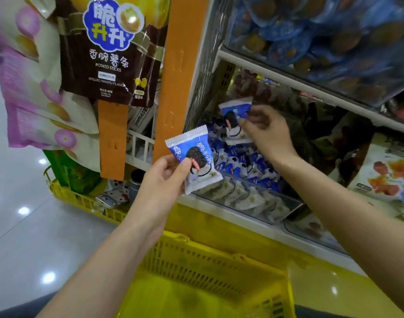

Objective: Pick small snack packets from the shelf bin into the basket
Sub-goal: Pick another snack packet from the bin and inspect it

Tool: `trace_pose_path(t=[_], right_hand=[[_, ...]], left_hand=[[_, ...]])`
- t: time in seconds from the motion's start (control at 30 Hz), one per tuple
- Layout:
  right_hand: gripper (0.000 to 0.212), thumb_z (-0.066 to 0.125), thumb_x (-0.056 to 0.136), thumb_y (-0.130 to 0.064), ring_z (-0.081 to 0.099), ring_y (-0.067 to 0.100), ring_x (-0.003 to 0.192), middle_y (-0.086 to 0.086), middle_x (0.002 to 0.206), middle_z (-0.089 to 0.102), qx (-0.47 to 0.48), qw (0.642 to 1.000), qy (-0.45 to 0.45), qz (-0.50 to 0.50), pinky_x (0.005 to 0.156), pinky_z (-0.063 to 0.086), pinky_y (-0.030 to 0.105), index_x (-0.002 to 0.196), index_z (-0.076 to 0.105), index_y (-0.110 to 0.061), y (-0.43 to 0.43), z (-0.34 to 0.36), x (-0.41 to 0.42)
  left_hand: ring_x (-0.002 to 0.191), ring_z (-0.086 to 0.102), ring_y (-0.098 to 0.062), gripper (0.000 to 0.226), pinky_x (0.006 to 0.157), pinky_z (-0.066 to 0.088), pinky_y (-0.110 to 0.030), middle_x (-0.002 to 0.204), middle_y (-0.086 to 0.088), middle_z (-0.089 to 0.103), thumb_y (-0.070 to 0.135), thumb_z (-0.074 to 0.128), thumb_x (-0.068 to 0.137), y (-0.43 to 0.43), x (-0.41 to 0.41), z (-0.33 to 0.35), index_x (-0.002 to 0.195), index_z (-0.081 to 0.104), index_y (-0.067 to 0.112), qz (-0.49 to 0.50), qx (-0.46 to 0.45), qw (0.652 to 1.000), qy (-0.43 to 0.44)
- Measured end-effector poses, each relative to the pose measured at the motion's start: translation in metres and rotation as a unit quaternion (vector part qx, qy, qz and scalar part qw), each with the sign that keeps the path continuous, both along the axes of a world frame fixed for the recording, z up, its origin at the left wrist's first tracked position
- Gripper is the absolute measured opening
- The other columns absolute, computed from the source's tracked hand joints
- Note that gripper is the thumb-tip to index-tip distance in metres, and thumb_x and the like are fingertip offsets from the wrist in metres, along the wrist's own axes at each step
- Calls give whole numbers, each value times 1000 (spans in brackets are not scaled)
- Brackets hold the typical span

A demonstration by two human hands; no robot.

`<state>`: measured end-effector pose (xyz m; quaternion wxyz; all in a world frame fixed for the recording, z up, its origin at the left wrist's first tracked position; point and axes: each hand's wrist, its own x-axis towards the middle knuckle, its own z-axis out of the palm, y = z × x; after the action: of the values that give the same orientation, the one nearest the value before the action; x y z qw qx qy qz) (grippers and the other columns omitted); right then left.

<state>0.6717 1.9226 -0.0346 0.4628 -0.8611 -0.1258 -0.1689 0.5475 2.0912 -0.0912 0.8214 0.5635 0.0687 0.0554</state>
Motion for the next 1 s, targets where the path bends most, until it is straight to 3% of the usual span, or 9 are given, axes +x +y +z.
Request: trace_pose_path(t=[0.13, 0.2, 0.33, 0.43, 0.53, 0.63, 0.77, 0.87, 1.0], right_hand=[[16, 70, 81, -22, 64, 7, 81, -4, 89, 70, 39, 992, 91, 83, 76, 51, 21, 95, 62, -27, 5, -9, -48], [14, 70, 81, -21, 62, 0, 71, -11, 80, 70, 42, 985, 128, 104, 69, 48, 18, 89, 62, -30, 8, -14, -66], [18, 66, 85, -22, 61, 4, 74, -4, 93, 71, 68, 975, 185, 106, 57, 43, 10, 101, 61, -26, 8, -19, -89], [20, 58, 90, -23, 61, 6, 71, 1, 94, 71, 84, 969, 210, 98, 54, 45, 13, 110, 59, -18, 11, -21, -101], [29, 42, 97, -35, 67, 5, 79, 1, 94, 69, 106, 956, 251, 107, 70, 54, 20, 109, 58, -15, 18, -21, -112], [41, 38, 95, -46, 66, 12, 99, 3, 108, 68, 66, 951, 270, 134, 91, 51, 32, 116, 58, -17, 23, -17, -120], [24, 57, 90, -22, 62, -11, 78, -5, 101, 69, 49, 963, 217, 153, 64, 45, 4, 113, 61, -13, 25, -13, -122], [20, 63, 86, -21, 64, -5, 78, -6, 95, 71, 37, 970, 189, 148, 64, 48, 7, 104, 65, -13, 23, -10, -118], [14, 64, 86, -29, 63, -5, 65, -9, 80, 73, 91, 979, 154, 98, 55, 45, 10, 95, 66, -18, 18, -1, -90]], left_hand=[[86, 69, -10, 16, 77, 55, -26, 98, -3, 71, 23, 51, 93, -6, -5, 1, 107, 58, 17, -21, -20, 1000, -2], [93, 68, -16, 20, 83, 53, -31, 104, -5, 70, 25, 51, 92, -9, -9, 0, 109, 58, 17, -30, -13, 999, -7], [85, 62, -10, 23, 83, 49, -34, 94, -1, 68, 31, 52, 89, -11, -15, -4, 109, 59, 21, -19, 15, 1000, -4], [83, 66, -6, 33, 80, 51, -30, 98, 0, 69, 33, 54, 86, -11, -17, -4, 116, 53, 19, -32, -22, 999, 22], [98, 67, -15, 49, 91, 51, -34, 107, -3, 71, 42, 52, 79, -11, -21, 0, 121, 56, 15, -109, -46, 993, 29], [97, 68, -14, 51, 89, 53, -34, 105, 1, 72, 46, 54, 73, -10, -23, 2, 117, 59, 21, -125, -26, 992, 15], [93, 69, -15, 56, 85, 55, -37, 100, 0, 73, 47, 61, 65, -8, -22, 2, 115, 59, 21, -81, -19, 996, 27], [101, 67, -20, 52, 96, 48, -47, 104, -3, 72, 46, 61, 69, -6, -20, 2, 113, 59, 19, -54, -10, 998, 38], [101, 66, -17, 26, 97, 47, -42, 108, -4, 70, 31, 52, 92, 1, -12, 0, 113, 58, 17, -6, -2, 998, 55]])
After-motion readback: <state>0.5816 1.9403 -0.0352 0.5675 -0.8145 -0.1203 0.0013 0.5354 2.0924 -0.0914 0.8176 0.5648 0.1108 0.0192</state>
